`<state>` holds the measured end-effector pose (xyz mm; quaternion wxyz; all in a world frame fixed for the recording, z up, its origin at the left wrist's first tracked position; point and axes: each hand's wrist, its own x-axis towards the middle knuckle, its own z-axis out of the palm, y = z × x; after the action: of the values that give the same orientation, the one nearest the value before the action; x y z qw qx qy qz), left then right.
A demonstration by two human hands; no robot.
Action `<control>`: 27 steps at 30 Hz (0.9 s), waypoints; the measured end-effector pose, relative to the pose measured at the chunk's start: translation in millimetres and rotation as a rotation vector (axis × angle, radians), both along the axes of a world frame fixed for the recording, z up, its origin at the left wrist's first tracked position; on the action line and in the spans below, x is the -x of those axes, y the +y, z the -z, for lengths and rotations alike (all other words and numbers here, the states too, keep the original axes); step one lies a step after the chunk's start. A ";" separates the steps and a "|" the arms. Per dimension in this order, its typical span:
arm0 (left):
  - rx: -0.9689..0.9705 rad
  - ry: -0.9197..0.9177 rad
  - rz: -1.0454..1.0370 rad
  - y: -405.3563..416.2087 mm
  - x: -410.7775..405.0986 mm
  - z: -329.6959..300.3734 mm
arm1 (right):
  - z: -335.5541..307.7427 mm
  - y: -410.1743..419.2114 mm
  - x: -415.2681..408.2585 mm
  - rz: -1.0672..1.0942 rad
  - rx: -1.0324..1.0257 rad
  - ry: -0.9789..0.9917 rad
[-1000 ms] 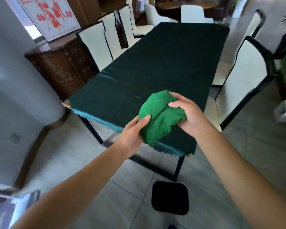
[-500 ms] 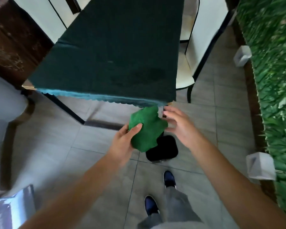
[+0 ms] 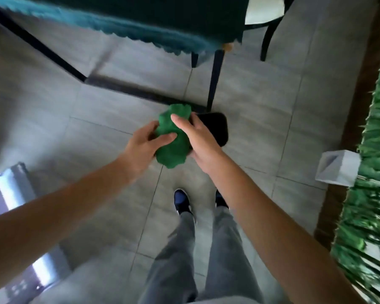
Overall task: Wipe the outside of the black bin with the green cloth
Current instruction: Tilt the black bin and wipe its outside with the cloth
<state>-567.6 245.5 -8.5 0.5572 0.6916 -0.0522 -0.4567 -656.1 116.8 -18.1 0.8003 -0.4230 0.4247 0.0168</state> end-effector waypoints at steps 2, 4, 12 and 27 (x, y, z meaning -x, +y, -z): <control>-0.041 -0.021 0.013 -2.8 -7.1 40.7 | 41.7 0.8 -4.2 -0.004 -0.016 0.031; -0.116 -0.068 0.078 -8.8 -10.1 81.5 | 87.4 -2.1 -5.2 -0.013 -0.033 0.059; -0.190 -0.220 0.336 -37.2 -21.0 263.7 | 275.0 -20.4 -0.7 -0.001 0.131 0.054; 0.245 -0.230 0.218 -62.4 -39.5 477.2 | 460.7 -68.5 -30.6 -0.245 0.640 -0.096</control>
<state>-528.2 183.1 -485.7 0.5750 0.6562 -0.2452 -0.4226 -625.5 48.3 -478.9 0.6380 -0.7008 0.3165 -0.0413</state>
